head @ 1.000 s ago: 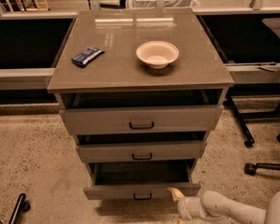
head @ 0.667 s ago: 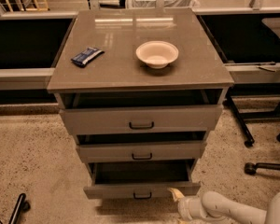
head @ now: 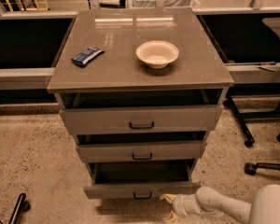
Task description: Close bottom drawer
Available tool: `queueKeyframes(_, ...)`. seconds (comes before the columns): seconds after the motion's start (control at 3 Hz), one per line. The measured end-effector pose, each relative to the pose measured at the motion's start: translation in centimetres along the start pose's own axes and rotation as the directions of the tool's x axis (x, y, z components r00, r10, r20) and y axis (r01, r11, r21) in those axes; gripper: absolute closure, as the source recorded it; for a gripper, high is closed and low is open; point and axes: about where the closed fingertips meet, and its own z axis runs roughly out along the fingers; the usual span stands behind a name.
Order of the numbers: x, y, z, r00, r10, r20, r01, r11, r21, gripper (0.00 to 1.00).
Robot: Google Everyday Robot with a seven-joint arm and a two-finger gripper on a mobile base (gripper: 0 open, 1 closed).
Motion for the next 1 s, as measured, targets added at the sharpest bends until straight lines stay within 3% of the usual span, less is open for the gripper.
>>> queueKeyframes(0.33, 2.5, -1.9, 2.0, 1.000, 0.017, -0.008, -0.017, 0.9996, 0.021, 0.70)
queueKeyframes(0.67, 3.9, -3.3, 2.6, 0.999, 0.034, -0.029, -0.033, 0.9976, 0.061, 0.93)
queueKeyframes(1.0, 4.2, -4.4, 2.8, 0.998, 0.054, -0.043, -0.049, 0.9935, 0.103, 0.90)
